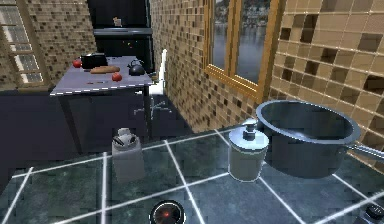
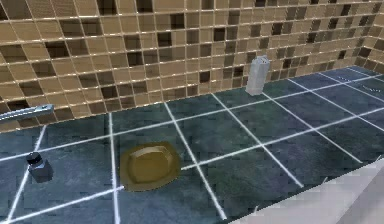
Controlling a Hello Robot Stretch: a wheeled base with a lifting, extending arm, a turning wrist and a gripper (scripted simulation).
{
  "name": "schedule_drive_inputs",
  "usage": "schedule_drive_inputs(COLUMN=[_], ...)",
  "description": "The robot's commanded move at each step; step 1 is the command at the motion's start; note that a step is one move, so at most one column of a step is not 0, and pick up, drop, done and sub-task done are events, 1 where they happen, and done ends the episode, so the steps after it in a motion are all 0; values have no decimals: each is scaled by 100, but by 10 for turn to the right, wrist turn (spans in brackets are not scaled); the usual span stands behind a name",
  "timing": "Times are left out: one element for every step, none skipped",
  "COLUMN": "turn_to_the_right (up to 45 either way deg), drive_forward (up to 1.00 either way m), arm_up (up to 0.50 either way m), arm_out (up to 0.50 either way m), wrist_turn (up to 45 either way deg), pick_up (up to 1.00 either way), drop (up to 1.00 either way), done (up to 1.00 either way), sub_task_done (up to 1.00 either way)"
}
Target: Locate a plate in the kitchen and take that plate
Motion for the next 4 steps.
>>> schedule_drive_inputs(turn_to_the_right=[0, 0, 0, 0], drive_forward=[0, 0, 0, 0], arm_up=[38, 0, 0, 0], arm_out=[0, 8, 0, 0], wrist_turn=[0, 0, 450, 450], pick_up=[0, 0, 0, 0], drop=[0, 0, 0, 0], done=[0, 0, 0, 0], sub_task_done=[0, 0, 0, 0])
